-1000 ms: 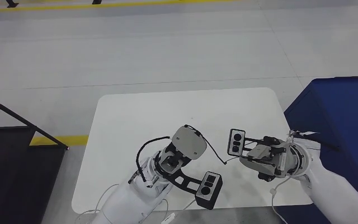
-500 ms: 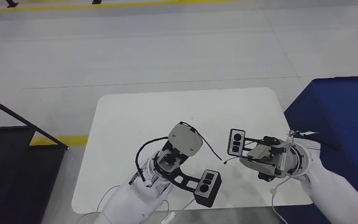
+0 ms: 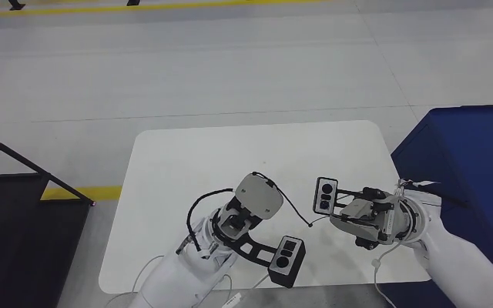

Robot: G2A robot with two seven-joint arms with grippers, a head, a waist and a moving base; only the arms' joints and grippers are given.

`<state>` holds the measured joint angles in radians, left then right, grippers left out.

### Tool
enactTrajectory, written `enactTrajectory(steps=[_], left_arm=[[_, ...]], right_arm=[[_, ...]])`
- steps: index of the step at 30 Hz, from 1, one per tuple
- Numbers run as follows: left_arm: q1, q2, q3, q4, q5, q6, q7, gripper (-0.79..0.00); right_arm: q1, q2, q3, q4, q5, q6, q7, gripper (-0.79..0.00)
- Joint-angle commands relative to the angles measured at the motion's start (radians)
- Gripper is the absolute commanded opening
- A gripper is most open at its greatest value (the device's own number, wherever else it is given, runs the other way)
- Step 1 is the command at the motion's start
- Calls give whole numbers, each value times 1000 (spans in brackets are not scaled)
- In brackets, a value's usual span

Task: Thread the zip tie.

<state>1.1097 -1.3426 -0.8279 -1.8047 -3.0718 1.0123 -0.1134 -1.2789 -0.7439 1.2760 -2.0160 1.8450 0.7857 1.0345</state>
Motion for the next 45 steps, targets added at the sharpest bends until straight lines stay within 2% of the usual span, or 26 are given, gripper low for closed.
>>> enactTrajectory(steps=[1,12,18,25,32,36,42,45], left_arm=[[2,-1,-2,-2,0,0,3,-785],[6,-3,-23,-8,49,0,70,-785],[20,-8,-41,-18,118,0,58,-785],[27,-18,-64,-35,204,0,2,-785],[36,-28,-90,-63,352,0,-110,-785],[38,-32,-78,-51,410,0,-152,-785],[35,-36,-60,-26,414,0,-192,-785],[27,-37,-51,-12,407,0,-169,-785]], right_arm=[[0,0,0,0,0,0,0,-785],[0,0,0,0,0,0,0,-785],[-7,-5,3,-20,12,-10,-38,-785],[-20,-17,10,-15,58,1,-68,-785],[-21,-28,25,-15,105,27,-114,-785],[-26,-34,33,-20,109,26,-125,-785],[-40,-43,46,-23,110,26,-136,-785],[-45,-46,51,-26,115,33,-147,-785]])
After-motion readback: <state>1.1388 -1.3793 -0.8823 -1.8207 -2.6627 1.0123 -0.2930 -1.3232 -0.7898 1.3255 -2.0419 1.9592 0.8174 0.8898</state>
